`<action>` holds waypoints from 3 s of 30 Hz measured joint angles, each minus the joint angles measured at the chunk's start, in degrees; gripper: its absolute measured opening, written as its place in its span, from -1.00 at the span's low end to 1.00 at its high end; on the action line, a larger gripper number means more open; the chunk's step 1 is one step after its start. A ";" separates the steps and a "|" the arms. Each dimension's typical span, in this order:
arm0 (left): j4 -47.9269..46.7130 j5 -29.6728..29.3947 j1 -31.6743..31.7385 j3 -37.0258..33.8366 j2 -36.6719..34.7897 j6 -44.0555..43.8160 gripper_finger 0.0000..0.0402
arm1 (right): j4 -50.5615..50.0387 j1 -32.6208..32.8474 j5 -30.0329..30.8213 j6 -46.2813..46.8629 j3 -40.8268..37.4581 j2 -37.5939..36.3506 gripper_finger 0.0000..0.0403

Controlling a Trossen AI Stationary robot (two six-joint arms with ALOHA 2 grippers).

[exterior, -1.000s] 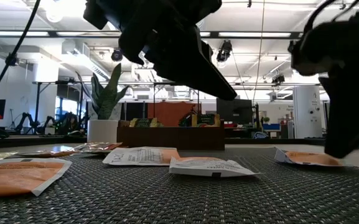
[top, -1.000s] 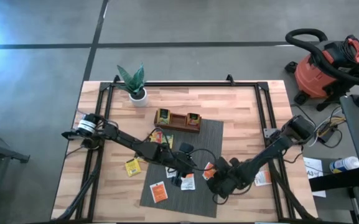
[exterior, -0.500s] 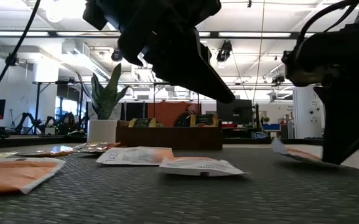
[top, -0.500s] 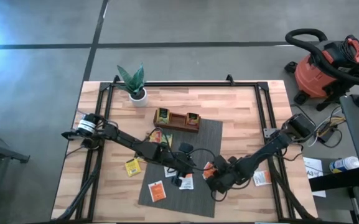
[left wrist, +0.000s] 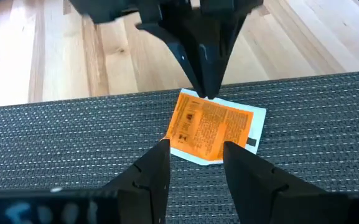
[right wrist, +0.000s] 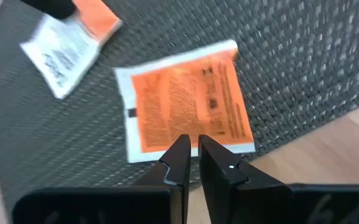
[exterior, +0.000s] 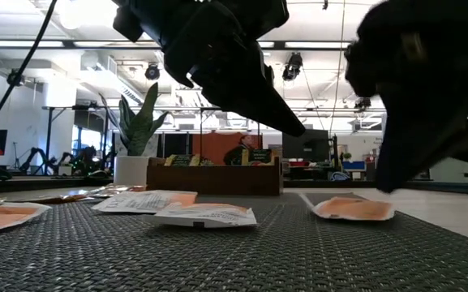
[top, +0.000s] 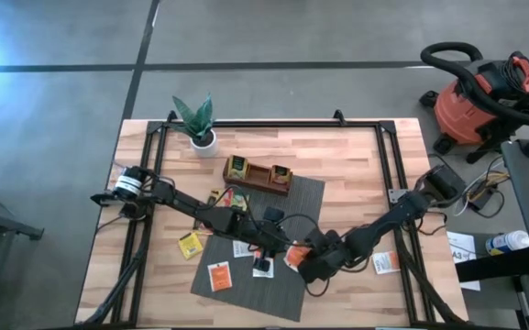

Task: Pick & Place Tea
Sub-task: Put the white tea bag into the middle compartment of the wooden organizer

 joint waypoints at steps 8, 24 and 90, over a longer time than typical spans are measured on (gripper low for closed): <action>-0.02 0.01 0.15 -0.02 -0.01 0.60 -0.29 | -1.27 0.51 1.83 -4.50 0.13 -6.07 -0.84; 0.32 3.01 0.31 -0.07 0.50 5.09 -0.29 | -1.22 2.63 -0.39 -3.22 2.36 -5.54 -0.84; 15.85 6.34 -2.01 0.00 11.97 15.37 -0.29 | 1.96 4.90 2.58 6.41 0.55 0.09 -0.71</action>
